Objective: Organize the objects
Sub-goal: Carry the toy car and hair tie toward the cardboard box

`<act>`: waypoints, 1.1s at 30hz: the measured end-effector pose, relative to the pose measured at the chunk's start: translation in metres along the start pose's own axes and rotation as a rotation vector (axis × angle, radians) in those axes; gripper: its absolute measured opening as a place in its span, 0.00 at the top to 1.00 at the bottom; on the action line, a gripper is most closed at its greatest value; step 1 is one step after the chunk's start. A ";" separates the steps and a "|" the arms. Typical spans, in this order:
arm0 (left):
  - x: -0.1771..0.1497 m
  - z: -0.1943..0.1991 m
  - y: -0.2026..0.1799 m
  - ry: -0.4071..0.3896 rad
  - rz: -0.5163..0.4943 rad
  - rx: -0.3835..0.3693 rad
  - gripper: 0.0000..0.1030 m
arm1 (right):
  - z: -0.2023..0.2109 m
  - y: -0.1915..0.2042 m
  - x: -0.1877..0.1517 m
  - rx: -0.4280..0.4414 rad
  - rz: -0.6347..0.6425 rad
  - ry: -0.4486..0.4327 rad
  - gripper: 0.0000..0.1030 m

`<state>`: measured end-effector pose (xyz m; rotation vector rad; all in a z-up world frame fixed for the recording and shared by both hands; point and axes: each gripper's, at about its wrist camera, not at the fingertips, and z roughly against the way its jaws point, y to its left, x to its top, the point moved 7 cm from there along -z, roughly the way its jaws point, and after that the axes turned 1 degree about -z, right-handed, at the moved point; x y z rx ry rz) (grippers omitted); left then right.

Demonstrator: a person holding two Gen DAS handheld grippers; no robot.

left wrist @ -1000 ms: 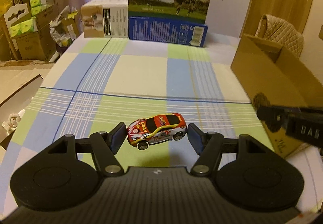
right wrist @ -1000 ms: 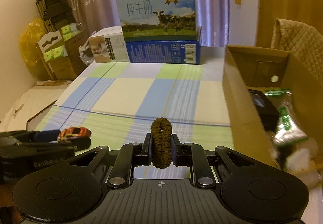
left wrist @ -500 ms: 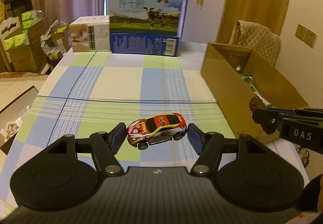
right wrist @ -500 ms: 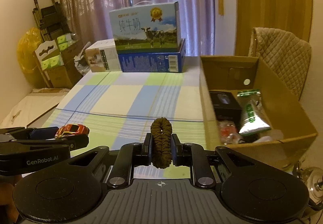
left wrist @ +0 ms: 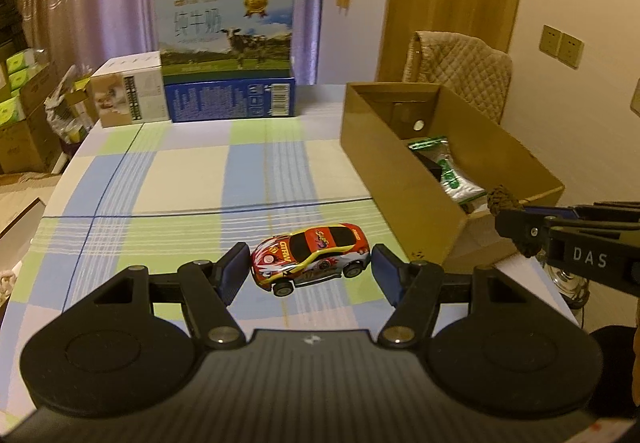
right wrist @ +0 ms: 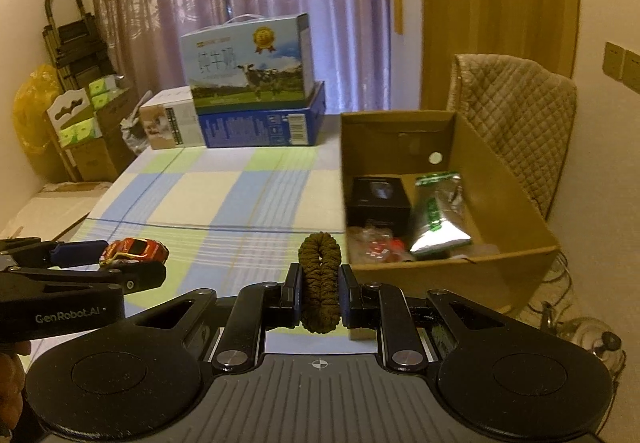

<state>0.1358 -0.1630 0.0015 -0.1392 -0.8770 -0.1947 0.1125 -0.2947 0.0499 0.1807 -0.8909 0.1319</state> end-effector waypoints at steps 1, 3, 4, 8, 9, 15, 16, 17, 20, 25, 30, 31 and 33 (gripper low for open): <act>0.001 0.000 -0.004 0.000 -0.004 -0.006 0.40 | 0.002 -0.004 0.000 -0.005 -0.006 -0.001 0.86; 0.004 0.000 -0.010 0.000 -0.007 -0.016 0.40 | 0.005 -0.011 0.000 -0.011 -0.012 -0.005 0.86; 0.006 -0.001 -0.014 0.000 -0.009 -0.018 0.40 | 0.008 -0.014 0.001 -0.015 -0.014 -0.008 0.86; 0.013 -0.001 -0.035 -0.006 -0.038 -0.047 0.40 | 0.016 -0.030 0.000 -0.037 -0.025 -0.012 0.86; 0.015 -0.001 -0.040 -0.008 -0.044 -0.056 0.40 | 0.018 -0.036 0.000 -0.044 -0.030 -0.012 0.86; 0.020 -0.007 -0.076 -0.003 -0.079 -0.110 0.40 | 0.027 -0.068 -0.004 -0.080 -0.085 -0.011 0.86; 0.020 -0.008 -0.082 -0.002 -0.087 -0.117 0.40 | 0.029 -0.073 -0.005 -0.086 -0.094 -0.011 0.86; 0.021 -0.010 -0.087 0.000 -0.096 -0.124 0.40 | 0.029 -0.078 -0.004 -0.090 -0.099 -0.011 0.86; 0.024 -0.016 -0.103 0.003 -0.117 -0.142 0.40 | 0.033 -0.090 -0.005 -0.107 -0.108 -0.015 0.86; 0.029 -0.023 -0.123 0.006 -0.135 -0.161 0.40 | 0.036 -0.106 0.000 -0.122 -0.117 -0.027 0.86; 0.035 -0.031 -0.133 0.013 -0.145 -0.169 0.40 | 0.037 -0.115 0.009 -0.128 -0.119 -0.039 0.85; 0.035 -0.032 -0.135 0.014 -0.147 -0.170 0.40 | 0.036 -0.116 0.010 -0.129 -0.117 -0.041 0.85; 0.037 -0.035 -0.137 0.017 -0.152 -0.170 0.40 | 0.035 -0.119 0.015 -0.128 -0.114 -0.045 0.86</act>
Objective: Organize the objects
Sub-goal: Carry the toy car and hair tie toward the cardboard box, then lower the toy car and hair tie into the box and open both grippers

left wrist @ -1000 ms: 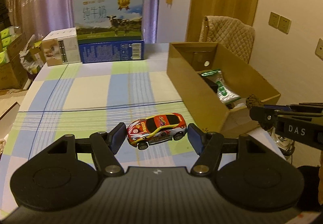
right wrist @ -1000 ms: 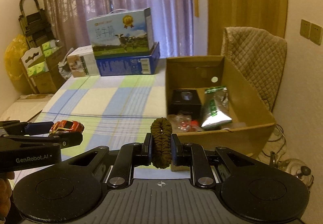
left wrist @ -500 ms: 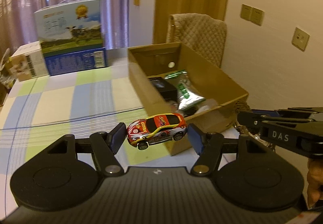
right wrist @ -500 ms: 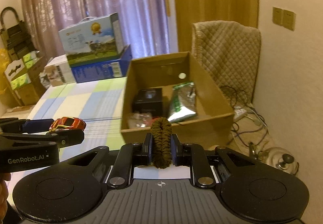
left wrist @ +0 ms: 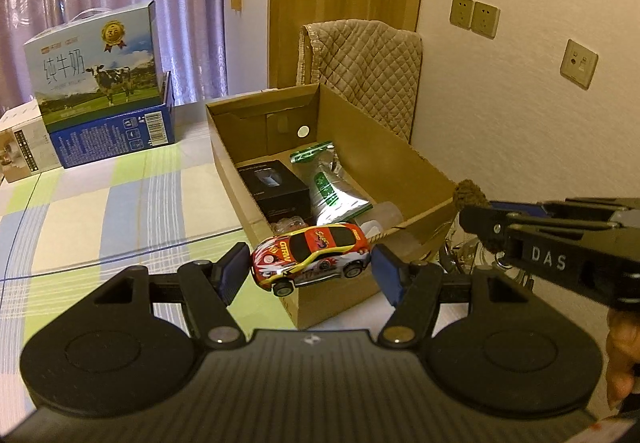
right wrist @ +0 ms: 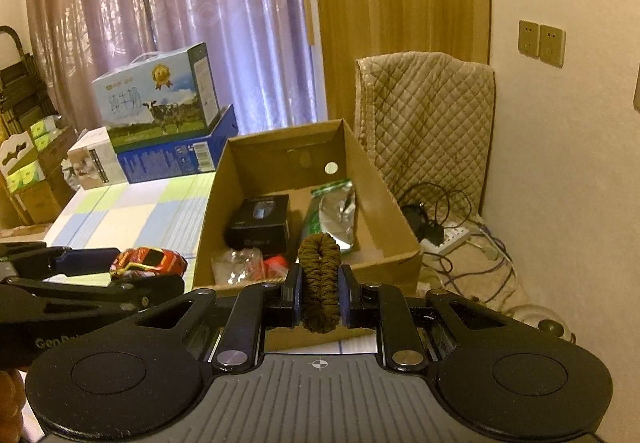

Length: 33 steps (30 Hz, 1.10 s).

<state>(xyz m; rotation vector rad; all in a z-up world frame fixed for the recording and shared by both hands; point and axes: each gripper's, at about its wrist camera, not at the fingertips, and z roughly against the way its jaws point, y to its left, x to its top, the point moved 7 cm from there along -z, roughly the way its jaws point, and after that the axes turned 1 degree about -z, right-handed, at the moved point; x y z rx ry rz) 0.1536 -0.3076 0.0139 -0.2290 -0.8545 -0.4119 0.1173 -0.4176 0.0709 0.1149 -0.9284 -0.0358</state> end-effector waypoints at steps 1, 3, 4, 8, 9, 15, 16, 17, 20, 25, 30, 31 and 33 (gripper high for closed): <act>0.001 -0.002 -0.001 0.002 -0.004 -0.001 0.40 | -0.001 -0.001 0.002 0.001 0.001 -0.002 0.86; 0.002 -0.006 -0.002 0.006 -0.010 -0.002 0.40 | -0.004 -0.002 0.007 0.001 0.002 -0.004 0.86; 0.003 -0.009 -0.003 0.007 -0.013 -0.003 0.40 | -0.005 -0.002 0.008 0.002 0.003 -0.004 0.86; 0.009 -0.018 -0.003 0.012 -0.016 -0.005 0.40 | -0.015 -0.004 0.019 0.004 0.025 0.003 0.86; 0.011 -0.021 -0.003 0.014 -0.016 -0.006 0.40 | -0.018 -0.005 0.021 0.005 0.027 0.003 0.86; 0.024 -0.032 0.001 0.016 -0.006 -0.011 0.40 | -0.031 -0.008 0.036 0.016 0.040 0.009 0.85; 0.026 -0.034 0.001 0.015 -0.003 -0.013 0.40 | -0.034 -0.008 0.038 0.019 0.040 0.011 0.85; 0.028 -0.036 0.001 0.014 -0.001 -0.014 0.40 | -0.036 -0.008 0.040 0.023 0.041 0.012 0.85; 0.030 -0.042 0.001 0.019 0.001 -0.021 0.40 | -0.044 -0.009 0.044 0.030 0.041 0.020 0.85; 0.036 -0.053 0.001 0.029 0.003 -0.033 0.40 | -0.057 -0.012 0.048 0.033 0.044 0.039 0.85; 0.048 -0.064 0.003 0.027 0.009 -0.042 0.39 | -0.064 -0.021 0.055 0.021 0.037 0.037 0.85; 0.050 -0.066 0.004 0.027 0.009 -0.043 0.39 | -0.064 -0.022 0.057 0.018 0.035 0.034 0.85; 0.055 -0.071 0.004 0.021 0.001 -0.034 0.39 | -0.065 -0.026 0.061 0.015 0.031 0.029 0.85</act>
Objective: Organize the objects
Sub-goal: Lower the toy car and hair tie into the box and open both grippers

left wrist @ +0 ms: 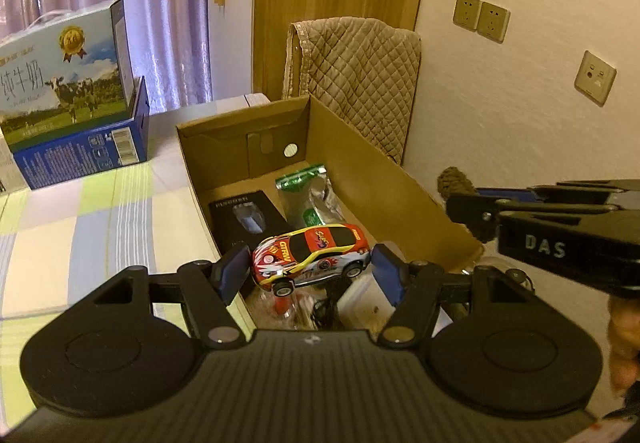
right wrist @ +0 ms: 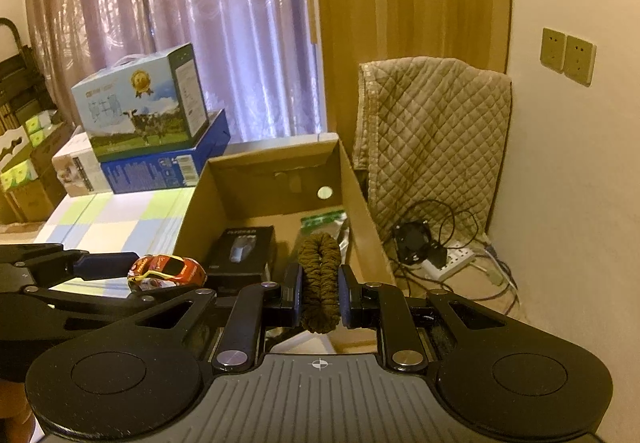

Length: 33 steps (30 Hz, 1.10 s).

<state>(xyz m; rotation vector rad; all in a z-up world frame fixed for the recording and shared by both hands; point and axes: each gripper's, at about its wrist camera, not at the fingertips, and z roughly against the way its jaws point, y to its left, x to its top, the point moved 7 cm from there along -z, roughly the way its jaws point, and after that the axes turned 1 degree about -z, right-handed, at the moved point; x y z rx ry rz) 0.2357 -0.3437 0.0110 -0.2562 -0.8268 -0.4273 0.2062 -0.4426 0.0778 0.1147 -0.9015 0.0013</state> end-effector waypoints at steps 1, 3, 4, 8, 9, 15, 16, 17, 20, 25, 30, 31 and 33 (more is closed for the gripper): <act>0.002 -0.002 0.001 -0.003 -0.002 0.004 0.39 | 0.000 -0.001 0.002 -0.002 0.000 -0.002 0.85; 0.006 -0.008 0.002 -0.010 0.008 0.003 0.38 | -0.001 -0.003 0.005 -0.007 0.002 -0.004 0.85; 0.008 -0.011 0.003 -0.013 0.011 0.000 0.33 | -0.001 -0.003 0.006 -0.008 0.002 -0.005 0.85; 0.008 -0.014 0.009 -0.011 0.016 0.000 0.20 | -0.001 -0.004 0.007 -0.008 -0.001 -0.006 0.85; 0.007 -0.013 0.011 -0.010 0.023 0.003 0.20 | -0.001 -0.004 0.007 -0.008 -0.001 -0.005 0.85; -0.007 -0.008 0.033 0.014 0.052 0.057 0.20 | -0.002 0.000 0.001 0.008 -0.012 0.010 0.85; -0.009 -0.006 0.034 0.015 0.054 0.058 0.20 | -0.002 0.001 -0.001 0.010 -0.011 0.012 0.85; -0.011 -0.004 0.036 0.017 0.056 0.057 0.20 | -0.003 0.003 -0.002 0.014 -0.011 0.015 0.85; -0.015 0.000 0.038 0.019 0.061 0.060 0.20 | -0.004 0.009 -0.003 0.023 -0.009 0.019 0.85; -0.020 0.005 0.038 0.019 0.067 0.055 0.20 | -0.005 0.015 -0.004 0.034 -0.010 0.025 0.85; -0.025 0.006 0.038 0.026 0.069 0.057 0.20 | -0.007 0.017 -0.004 0.037 -0.008 0.029 0.85; -0.026 0.006 0.038 0.026 0.070 0.057 0.20 | -0.007 0.017 -0.004 0.037 -0.008 0.029 0.85; -0.028 0.006 0.039 0.028 0.071 0.058 0.20 | -0.009 0.018 -0.004 0.037 -0.008 0.032 0.85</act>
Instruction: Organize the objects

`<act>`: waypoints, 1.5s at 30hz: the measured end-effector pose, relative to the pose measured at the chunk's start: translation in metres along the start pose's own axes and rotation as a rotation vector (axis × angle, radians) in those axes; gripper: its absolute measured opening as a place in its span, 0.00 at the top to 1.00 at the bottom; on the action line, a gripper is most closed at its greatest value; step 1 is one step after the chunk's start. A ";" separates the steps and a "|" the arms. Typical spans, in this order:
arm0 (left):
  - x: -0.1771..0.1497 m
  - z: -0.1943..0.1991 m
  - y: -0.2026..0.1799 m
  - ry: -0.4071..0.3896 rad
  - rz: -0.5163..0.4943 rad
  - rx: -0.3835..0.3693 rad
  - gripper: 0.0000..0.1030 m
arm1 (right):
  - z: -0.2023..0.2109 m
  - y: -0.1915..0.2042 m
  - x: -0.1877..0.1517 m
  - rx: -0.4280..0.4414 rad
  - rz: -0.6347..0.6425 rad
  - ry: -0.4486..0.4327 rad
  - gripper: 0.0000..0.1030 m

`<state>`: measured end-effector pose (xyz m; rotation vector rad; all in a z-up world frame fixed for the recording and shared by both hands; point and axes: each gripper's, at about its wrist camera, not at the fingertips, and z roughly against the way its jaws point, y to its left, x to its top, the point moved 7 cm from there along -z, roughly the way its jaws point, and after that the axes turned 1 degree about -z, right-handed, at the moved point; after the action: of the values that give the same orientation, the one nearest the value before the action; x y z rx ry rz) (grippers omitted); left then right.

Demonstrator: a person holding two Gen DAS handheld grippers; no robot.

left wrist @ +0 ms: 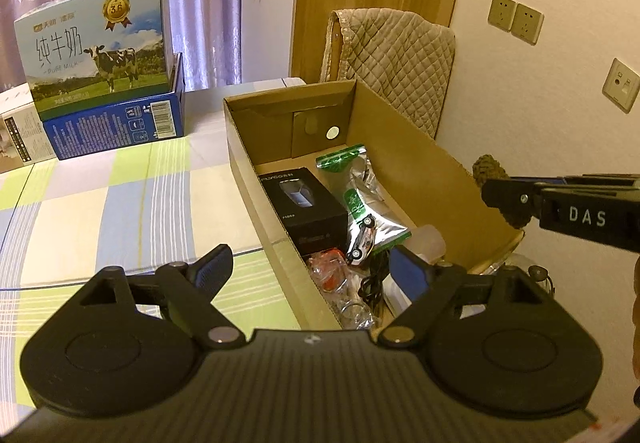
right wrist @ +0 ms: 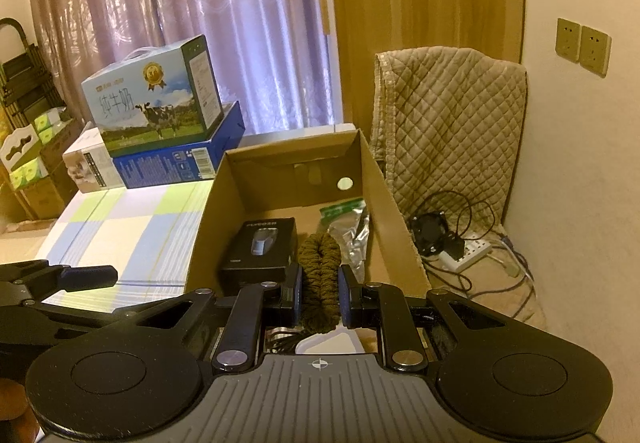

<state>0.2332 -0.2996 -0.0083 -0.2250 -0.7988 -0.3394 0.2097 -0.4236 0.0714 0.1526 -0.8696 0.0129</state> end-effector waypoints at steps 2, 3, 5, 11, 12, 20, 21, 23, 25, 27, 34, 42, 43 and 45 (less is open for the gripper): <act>-0.001 0.000 0.001 0.000 0.002 0.002 0.20 | -0.002 0.001 0.000 0.002 0.000 0.003 0.85; -0.002 0.000 0.002 0.000 0.003 0.002 0.20 | -0.003 0.001 0.001 0.004 0.001 0.006 0.85; -0.003 0.000 0.004 -0.002 0.009 0.008 0.20 | -0.006 0.002 0.000 0.005 0.001 0.010 0.85; -0.008 0.000 0.017 0.007 0.027 0.024 0.20 | -0.017 0.004 0.004 0.024 -0.009 0.015 0.85; -0.008 0.000 0.019 0.007 0.033 0.028 0.19 | -0.019 0.005 0.006 0.029 -0.005 0.015 0.85; -0.020 0.007 0.043 0.009 0.078 0.060 0.13 | -0.031 0.000 0.021 0.094 -0.094 -0.046 0.33; -0.021 0.009 0.046 0.006 0.082 0.068 0.10 | -0.030 -0.002 0.021 0.095 -0.106 -0.047 0.33; -0.025 0.014 0.051 -0.003 0.088 0.085 0.08 | -0.025 -0.006 0.018 0.091 -0.119 -0.046 0.33; -0.029 0.017 0.055 -0.004 0.098 0.093 0.07 | -0.021 -0.008 0.013 0.083 -0.122 -0.039 0.33; -0.032 0.021 0.057 -0.004 0.105 0.094 0.04 | -0.017 -0.009 0.008 0.079 -0.128 -0.025 0.33; -0.041 0.041 0.049 -0.019 0.106 0.087 0.01 | 0.010 -0.003 -0.007 0.084 -0.125 0.001 0.33; -0.047 0.067 0.036 -0.027 0.127 0.072 0.01 | 0.049 0.008 -0.018 0.079 -0.101 0.008 0.33; -0.048 0.070 0.034 -0.024 0.130 0.072 0.01 | 0.052 0.009 -0.019 0.078 -0.097 0.012 0.33; -0.050 0.077 0.032 -0.027 0.145 0.063 0.01 | 0.060 0.013 -0.023 0.076 -0.085 0.019 0.33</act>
<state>0.1616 -0.2348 0.0054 -0.2276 -0.8134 -0.1745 0.1480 -0.4180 0.0940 0.2600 -0.8437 -0.0325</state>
